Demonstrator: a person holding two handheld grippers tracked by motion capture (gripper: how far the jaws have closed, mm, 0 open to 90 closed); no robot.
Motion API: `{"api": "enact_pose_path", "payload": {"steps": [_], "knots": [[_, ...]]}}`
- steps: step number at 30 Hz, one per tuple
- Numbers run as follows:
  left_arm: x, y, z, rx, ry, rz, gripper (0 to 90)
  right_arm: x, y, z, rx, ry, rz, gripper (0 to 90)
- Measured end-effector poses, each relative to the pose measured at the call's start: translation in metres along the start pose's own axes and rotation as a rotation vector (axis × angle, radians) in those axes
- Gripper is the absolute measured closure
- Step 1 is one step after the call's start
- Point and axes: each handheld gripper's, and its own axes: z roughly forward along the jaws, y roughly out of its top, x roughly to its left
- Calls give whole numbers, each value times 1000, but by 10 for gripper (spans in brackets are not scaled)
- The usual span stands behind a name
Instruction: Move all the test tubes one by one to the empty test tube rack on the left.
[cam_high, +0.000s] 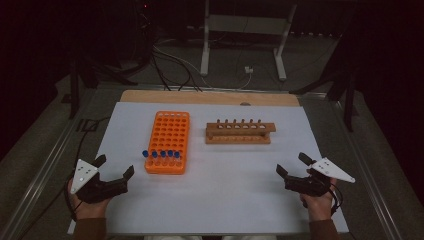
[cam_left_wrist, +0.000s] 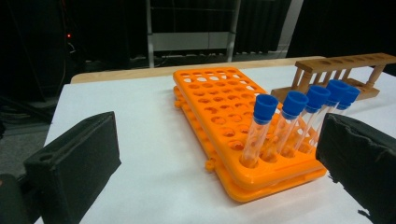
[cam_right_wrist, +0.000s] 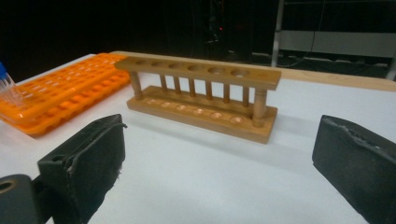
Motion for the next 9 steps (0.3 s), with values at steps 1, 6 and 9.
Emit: {"api": "enact_pose_path", "payload": {"steps": [1,6,9], "knots": [[-1,0,0,1,-1,1,5,-1,-1,0,3,0,2,29],[-2,-1,0,4,2,4,5,-1,-3,2,10,-2,5,29],[-1,-2,1,14,6,1,5,-1,-3,3,9,-5,6,29]]}}
